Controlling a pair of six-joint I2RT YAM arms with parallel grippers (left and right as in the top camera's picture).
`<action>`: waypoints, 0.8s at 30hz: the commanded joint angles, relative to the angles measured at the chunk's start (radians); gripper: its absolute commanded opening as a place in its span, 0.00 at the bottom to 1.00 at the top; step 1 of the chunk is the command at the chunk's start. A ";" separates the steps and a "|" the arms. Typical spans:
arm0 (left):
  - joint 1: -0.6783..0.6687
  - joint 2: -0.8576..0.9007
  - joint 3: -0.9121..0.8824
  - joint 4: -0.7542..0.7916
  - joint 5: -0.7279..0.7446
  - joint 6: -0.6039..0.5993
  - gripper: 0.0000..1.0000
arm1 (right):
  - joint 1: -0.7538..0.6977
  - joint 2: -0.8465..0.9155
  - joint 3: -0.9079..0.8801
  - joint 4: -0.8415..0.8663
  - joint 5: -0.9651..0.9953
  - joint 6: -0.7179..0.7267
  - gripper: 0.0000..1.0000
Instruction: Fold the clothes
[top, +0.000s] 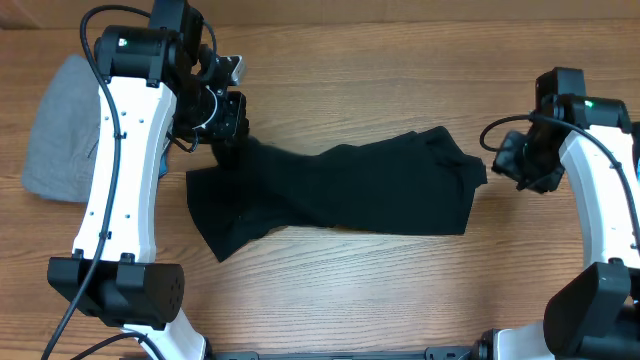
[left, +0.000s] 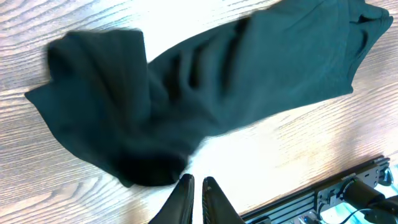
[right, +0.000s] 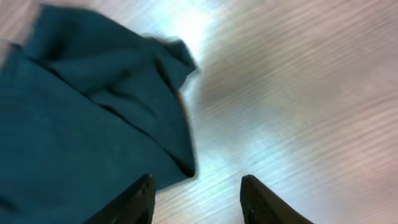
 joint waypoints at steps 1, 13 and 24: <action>-0.002 -0.016 0.003 0.003 0.008 0.016 0.11 | -0.001 -0.001 -0.026 0.065 -0.143 -0.032 0.50; -0.002 -0.016 0.003 0.007 0.008 0.016 0.30 | 0.015 0.011 -0.325 0.536 -0.618 -0.231 0.50; -0.002 -0.016 0.003 0.007 0.012 0.012 0.34 | 0.106 0.147 -0.375 0.861 -0.568 -0.127 0.51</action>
